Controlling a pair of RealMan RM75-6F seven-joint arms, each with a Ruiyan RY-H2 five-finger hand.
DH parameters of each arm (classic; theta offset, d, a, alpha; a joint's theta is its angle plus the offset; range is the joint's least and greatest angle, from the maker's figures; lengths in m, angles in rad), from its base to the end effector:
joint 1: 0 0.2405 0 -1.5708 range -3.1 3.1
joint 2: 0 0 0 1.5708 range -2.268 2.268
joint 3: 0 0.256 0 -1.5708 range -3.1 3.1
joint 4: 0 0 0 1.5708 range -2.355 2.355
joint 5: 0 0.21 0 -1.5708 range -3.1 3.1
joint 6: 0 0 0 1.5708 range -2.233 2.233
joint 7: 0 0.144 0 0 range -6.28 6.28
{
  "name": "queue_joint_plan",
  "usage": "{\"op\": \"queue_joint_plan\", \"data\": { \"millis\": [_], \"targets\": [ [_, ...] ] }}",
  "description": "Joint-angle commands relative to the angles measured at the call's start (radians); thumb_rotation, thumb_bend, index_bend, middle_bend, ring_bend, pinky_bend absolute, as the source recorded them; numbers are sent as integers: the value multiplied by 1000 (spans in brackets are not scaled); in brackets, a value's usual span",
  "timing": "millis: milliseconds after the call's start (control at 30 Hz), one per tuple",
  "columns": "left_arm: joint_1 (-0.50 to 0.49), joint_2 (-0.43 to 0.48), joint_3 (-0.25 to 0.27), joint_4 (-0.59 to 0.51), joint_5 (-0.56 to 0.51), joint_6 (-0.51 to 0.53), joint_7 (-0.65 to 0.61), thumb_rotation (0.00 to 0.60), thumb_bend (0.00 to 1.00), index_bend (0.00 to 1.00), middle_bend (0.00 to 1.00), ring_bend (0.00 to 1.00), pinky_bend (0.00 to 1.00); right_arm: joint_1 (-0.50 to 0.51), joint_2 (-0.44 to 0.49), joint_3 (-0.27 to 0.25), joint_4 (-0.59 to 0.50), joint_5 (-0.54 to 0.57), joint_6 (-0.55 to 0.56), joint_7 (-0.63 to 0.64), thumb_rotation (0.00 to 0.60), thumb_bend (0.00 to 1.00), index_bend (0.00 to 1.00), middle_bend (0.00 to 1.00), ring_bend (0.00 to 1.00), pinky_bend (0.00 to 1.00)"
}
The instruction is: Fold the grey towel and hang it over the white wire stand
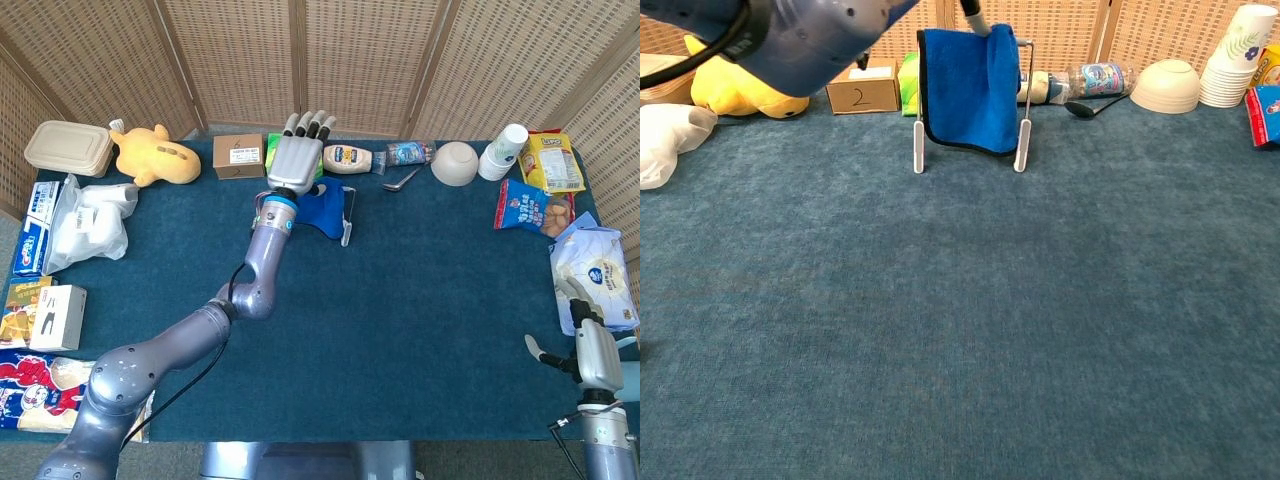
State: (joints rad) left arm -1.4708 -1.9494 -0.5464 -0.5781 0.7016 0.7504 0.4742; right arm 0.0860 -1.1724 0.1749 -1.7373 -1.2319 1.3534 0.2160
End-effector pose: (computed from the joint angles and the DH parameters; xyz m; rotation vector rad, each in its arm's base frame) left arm 0.0607 0.5075 -0.0232 -1.6017 -0.7739 -1.0677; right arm -0.3103 -0.2007 0.1407 1.0072 -1.3240 1.0890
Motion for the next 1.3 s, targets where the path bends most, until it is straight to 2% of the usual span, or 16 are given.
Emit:
{"op": "queue_joint_plan", "data": {
  "millis": [33, 533, 1000, 1300],
  "targets": [
    [-16, -14, -4, 21, 11, -11, -13, 600, 184, 74, 0, 0, 0, -1, 0, 0, 2, 0, 0, 3, 600, 254, 17, 41, 0, 0],
    [-34, -25, -15, 11, 45, 0, -56, 600, 185, 72, 0, 0, 0, -10, 5, -1, 0, -9, 10, 13, 600, 255, 15, 41, 0, 0],
    [78, 55, 13, -125, 37, 63, -12, 600, 184, 72, 0, 0, 0, -8, 4, -5, -10, -27, 11, 12, 600, 256, 16, 41, 0, 0],
    [118, 76, 24, -149, 13, 68, 13, 600, 185, 72, 0, 0, 0, -9, 10, -3, -29, -27, 19, -6, 600, 256, 15, 42, 0, 0]
  ]
}}
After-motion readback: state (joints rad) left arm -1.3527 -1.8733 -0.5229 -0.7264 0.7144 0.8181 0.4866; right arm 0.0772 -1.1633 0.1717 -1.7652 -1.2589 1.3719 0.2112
